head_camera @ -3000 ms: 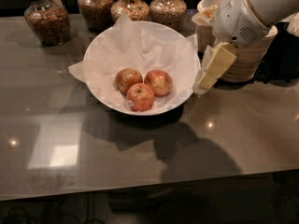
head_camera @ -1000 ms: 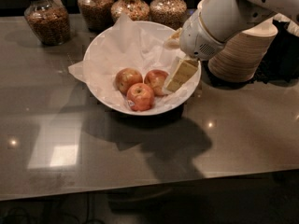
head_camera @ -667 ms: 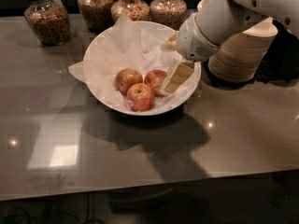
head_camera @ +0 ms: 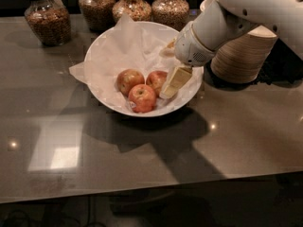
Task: Pick apple from white bowl
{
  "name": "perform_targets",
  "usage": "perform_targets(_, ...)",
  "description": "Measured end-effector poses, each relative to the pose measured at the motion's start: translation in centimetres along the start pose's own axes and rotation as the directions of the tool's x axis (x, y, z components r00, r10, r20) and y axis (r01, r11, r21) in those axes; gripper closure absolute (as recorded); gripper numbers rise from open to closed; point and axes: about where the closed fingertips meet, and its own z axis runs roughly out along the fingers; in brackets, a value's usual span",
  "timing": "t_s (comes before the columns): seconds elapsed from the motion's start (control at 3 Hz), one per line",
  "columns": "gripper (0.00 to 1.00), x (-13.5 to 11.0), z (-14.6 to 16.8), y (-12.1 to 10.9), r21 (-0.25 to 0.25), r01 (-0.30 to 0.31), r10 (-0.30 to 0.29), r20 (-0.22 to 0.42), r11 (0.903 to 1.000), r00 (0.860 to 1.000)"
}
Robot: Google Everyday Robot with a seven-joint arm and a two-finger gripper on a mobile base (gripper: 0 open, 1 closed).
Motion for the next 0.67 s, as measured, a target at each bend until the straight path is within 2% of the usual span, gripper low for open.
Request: perform_targets(0.67, 0.31, 0.7, 1.5, 0.2, -0.019, -0.001, 0.001, -0.002, 0.9998, 1.0)
